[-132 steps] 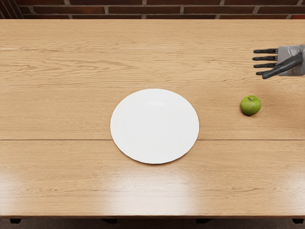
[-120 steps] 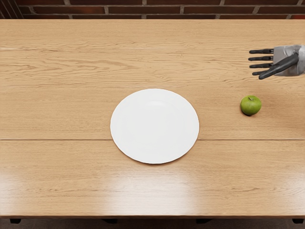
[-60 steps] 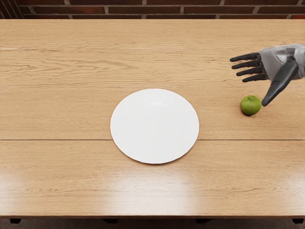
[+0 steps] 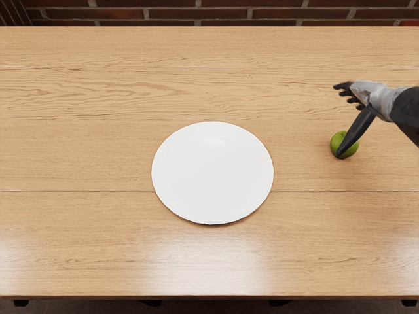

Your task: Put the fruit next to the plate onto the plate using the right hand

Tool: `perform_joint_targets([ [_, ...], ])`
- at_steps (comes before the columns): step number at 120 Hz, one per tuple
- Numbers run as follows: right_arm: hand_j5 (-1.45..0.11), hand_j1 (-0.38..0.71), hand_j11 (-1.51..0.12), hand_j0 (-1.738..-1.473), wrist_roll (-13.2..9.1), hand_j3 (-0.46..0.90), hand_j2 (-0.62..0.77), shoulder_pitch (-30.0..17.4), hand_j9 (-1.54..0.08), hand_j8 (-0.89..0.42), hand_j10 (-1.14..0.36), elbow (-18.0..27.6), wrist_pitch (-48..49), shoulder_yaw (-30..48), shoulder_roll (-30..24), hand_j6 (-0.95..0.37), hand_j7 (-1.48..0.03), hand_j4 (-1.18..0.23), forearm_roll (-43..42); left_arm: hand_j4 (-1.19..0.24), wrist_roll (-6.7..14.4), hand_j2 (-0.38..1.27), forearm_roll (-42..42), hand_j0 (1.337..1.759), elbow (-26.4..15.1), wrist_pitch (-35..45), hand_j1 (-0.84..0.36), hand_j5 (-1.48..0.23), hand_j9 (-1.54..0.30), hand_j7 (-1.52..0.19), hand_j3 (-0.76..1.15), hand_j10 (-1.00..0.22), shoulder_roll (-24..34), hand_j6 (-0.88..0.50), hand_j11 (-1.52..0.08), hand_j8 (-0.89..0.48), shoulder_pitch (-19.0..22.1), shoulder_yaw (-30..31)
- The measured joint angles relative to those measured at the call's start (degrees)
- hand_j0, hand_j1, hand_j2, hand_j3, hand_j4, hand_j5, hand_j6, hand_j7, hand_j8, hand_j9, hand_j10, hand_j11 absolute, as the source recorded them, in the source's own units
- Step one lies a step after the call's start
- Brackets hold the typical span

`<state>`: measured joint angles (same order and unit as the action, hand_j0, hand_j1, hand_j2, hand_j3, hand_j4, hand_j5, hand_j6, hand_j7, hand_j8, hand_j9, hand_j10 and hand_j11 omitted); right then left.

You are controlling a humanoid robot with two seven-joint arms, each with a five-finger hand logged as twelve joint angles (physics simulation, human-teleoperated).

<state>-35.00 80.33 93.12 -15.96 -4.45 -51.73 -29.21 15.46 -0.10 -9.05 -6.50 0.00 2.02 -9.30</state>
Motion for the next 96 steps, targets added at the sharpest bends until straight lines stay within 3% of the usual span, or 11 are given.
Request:
perform_joint_targets([
  [20, -0.07, -0.29, -0.07, -1.658, 0.0, 0.00, -0.01, 14.0, -0.07, -0.05, -0.05, -0.1, -14.0, -22.8, 9.6, -0.06, -0.07, -0.05, 5.8, -0.01, 0.0, 0.00, 0.0, 1.658, 0.0, 0.0, 0.34, -0.01, -0.01, -0.01, 0.00, -0.01, 0.0, -0.01, -0.01, -0.01, 0.0, 0.0],
  [33, -0.07, -0.29, -0.07, -1.658, 0.0, 0.00, -0.01, 18.3, -0.07, -0.06, -0.06, -0.8, -17.3, -32.7, 14.5, -0.06, -0.07, -0.06, 9.4, -0.01, 0.0, 0.00, 0.0, 1.658, 0.0, 0.0, 0.34, -0.01, -0.01, -0.01, 0.00, -0.01, 0.0, -0.01, -0.01, -0.01, 0.0, 0.0],
  [59, -0.08, -0.28, -0.08, -1.658, 0.0, 0.00, -0.01, 21.1, -0.08, -0.06, -0.06, -3.3, -18.8, -38.5, 22.3, -0.06, -0.08, -0.06, 11.2, -0.01, 0.0, 0.00, 0.0, 1.658, 0.0, 0.0, 0.34, -0.01, -0.01, -0.01, 0.00, -0.01, 0.0, -0.01, -0.01, -0.01, 0.0, 0.0],
  [96, -0.24, -0.13, -0.24, -1.658, 0.0, 0.00, -0.04, 17.8, -0.24, -0.19, -0.19, -6.6, -19.0, -38.8, 24.7, -0.19, -0.24, -0.19, 11.4, -0.01, 0.0, 0.00, 0.0, 1.658, 0.0, 0.0, 0.34, -0.01, -0.01, -0.01, 0.00, -0.01, 0.0, -0.01, -0.01, -0.01, 0.0, 0.0],
])
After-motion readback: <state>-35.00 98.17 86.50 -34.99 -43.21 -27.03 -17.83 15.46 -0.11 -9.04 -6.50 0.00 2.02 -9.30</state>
